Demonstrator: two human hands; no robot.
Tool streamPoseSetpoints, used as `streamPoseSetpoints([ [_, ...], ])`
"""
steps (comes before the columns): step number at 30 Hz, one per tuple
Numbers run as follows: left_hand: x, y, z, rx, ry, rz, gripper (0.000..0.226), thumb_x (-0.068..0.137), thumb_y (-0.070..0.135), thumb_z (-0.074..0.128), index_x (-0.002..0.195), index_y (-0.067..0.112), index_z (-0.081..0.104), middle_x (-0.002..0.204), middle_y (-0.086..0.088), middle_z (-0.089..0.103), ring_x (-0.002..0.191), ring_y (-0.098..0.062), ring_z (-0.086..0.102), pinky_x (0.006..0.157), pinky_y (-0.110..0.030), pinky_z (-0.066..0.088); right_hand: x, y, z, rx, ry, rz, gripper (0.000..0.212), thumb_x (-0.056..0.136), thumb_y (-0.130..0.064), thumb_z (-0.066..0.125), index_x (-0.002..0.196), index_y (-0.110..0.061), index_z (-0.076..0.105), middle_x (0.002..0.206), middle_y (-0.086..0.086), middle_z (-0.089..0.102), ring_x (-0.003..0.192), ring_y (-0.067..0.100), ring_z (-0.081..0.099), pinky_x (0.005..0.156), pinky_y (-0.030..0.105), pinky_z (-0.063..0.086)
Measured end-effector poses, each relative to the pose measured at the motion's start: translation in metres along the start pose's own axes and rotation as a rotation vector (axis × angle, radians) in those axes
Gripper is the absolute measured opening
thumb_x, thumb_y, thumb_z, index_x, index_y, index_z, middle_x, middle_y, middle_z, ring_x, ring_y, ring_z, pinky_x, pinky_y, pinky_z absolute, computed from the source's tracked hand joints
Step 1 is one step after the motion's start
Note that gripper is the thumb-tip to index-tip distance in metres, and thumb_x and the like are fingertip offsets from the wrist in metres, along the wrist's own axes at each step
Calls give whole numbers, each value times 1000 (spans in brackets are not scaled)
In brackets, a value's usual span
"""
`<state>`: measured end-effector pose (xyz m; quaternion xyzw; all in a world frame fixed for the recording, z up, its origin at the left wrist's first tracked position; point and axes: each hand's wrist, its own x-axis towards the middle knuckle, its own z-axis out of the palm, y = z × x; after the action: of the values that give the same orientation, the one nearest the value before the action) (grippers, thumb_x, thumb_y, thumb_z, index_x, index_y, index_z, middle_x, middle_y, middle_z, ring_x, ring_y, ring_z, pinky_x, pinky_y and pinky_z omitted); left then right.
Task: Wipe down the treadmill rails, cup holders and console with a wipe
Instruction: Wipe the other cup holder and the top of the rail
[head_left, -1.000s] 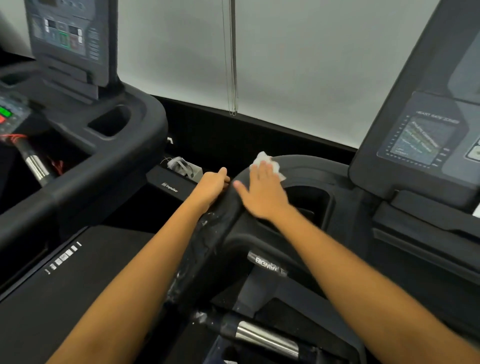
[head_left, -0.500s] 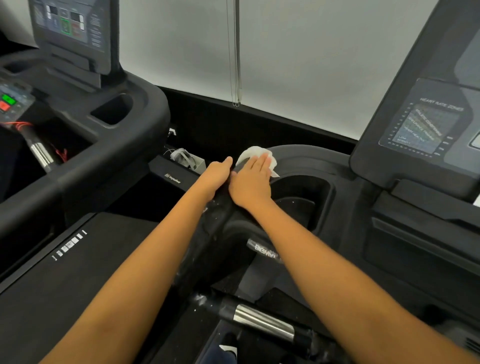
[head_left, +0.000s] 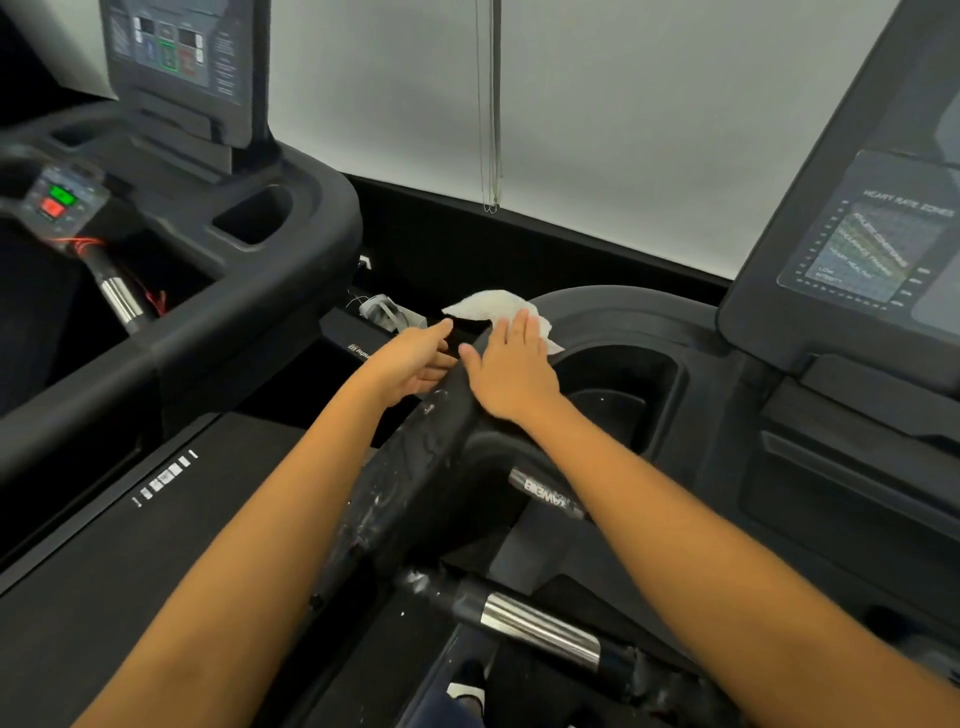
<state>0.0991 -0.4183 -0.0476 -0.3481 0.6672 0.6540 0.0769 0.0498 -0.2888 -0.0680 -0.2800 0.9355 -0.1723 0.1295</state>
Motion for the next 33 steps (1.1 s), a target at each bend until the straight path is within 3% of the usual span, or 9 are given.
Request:
streamPoseSetpoints([
  [4,-1,-12,-8,33,48,8,50,100,38,45,137,3,44,115,-10,64,88,-16,62,83,-31,48,-52,-13,11,23,-75,-32,76,100,-55,23,154,-7,1,158,23,-13,146,37,-13,119,47,4],
  [6,-2,-16,-12,44,66,-1,48,100,37,46,135,4,46,110,-8,65,89,-17,62,85,-34,48,-70,-17,5,36,-80,-14,67,99,-56,26,146,-8,33,154,24,19,143,42,16,116,52,21],
  [9,-2,-17,-18,39,117,25,44,100,37,46,130,6,49,116,-10,66,101,-22,63,90,-37,50,-54,-22,-24,24,276,-65,48,99,-48,33,115,-13,62,129,12,55,122,31,49,107,51,33],
  [11,-5,-16,-20,19,155,49,39,100,37,44,126,9,52,114,-9,67,106,-22,63,94,-39,49,-25,-15,-26,-14,334,-162,49,101,-43,31,137,-15,48,149,13,39,141,32,28,114,53,25],
  [13,-7,-16,-18,-24,202,89,34,101,36,43,122,12,55,110,-6,69,104,-19,63,94,-38,50,4,-1,-12,-136,167,-238,55,101,-45,28,147,-16,33,159,13,19,148,30,7,117,54,15],
  [17,-5,-12,-14,-45,315,169,29,99,31,44,116,14,60,111,-5,68,101,-15,61,88,-33,48,0,-13,32,-217,153,-170,70,96,-59,23,140,-8,44,156,16,26,147,30,12,117,55,8],
  [23,0,8,11,142,202,122,31,96,29,49,115,9,63,110,-7,65,103,-22,59,88,-36,45,-52,-29,46,-251,88,-461,65,99,-53,20,146,-11,36,154,6,31,147,20,14,117,54,-2],
  [27,-3,6,13,149,151,76,27,98,35,45,98,12,60,95,-8,60,69,-16,54,59,-28,39,22,14,3,-301,150,-204,56,100,-49,25,142,-14,38,152,4,32,145,18,16,114,62,2],
  [33,-11,-16,-6,141,209,2,41,101,43,37,116,11,57,115,-6,63,103,-19,57,89,-36,46,8,-3,19,-251,130,-37,85,93,-67,18,152,-5,15,161,14,6,149,29,-5,113,61,-5],
])
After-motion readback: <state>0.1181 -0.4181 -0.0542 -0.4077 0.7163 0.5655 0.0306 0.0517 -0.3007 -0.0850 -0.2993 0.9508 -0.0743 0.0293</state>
